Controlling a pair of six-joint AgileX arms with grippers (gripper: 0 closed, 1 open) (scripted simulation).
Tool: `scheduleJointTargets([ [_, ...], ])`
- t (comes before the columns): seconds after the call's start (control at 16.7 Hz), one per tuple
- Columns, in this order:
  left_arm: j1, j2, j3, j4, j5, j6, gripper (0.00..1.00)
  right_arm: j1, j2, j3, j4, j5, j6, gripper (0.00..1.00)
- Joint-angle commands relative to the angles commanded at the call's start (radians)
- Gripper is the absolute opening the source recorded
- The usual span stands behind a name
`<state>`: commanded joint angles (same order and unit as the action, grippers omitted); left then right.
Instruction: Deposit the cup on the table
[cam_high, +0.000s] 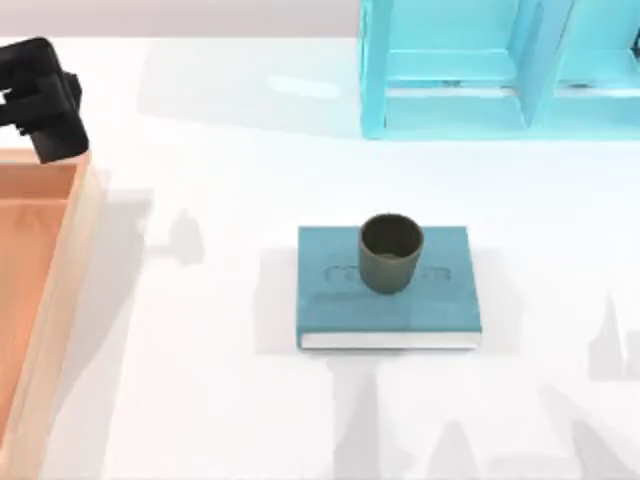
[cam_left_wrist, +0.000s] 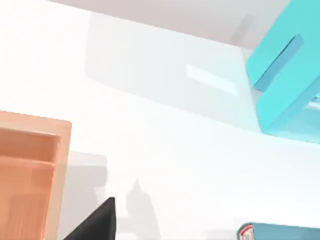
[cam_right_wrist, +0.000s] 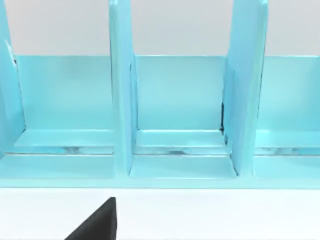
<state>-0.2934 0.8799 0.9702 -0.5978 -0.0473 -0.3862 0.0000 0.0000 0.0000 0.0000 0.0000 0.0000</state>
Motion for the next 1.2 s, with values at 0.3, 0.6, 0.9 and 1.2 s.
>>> scheduleJointTargets([
  [0.3,-0.168,0.509,0.529,-0.360,-0.042,-0.165,1.00,0.000,0.000,0.000,0.000,0.000,0.000,1.00],
  [0.6,-0.345,1.001,1.048,-0.697,-0.076,-0.305,1.00,0.000,0.000,0.000,0.000,0.000,0.000,1.00],
  [0.9,-0.500,1.387,1.482,-0.944,-0.095,-0.407,1.00,0.000,0.000,0.000,0.000,0.000,0.000,1.00],
  [1.2,-0.594,1.595,1.730,-1.066,-0.102,-0.460,1.00,0.000,0.000,0.000,0.000,0.000,0.000,1.00],
])
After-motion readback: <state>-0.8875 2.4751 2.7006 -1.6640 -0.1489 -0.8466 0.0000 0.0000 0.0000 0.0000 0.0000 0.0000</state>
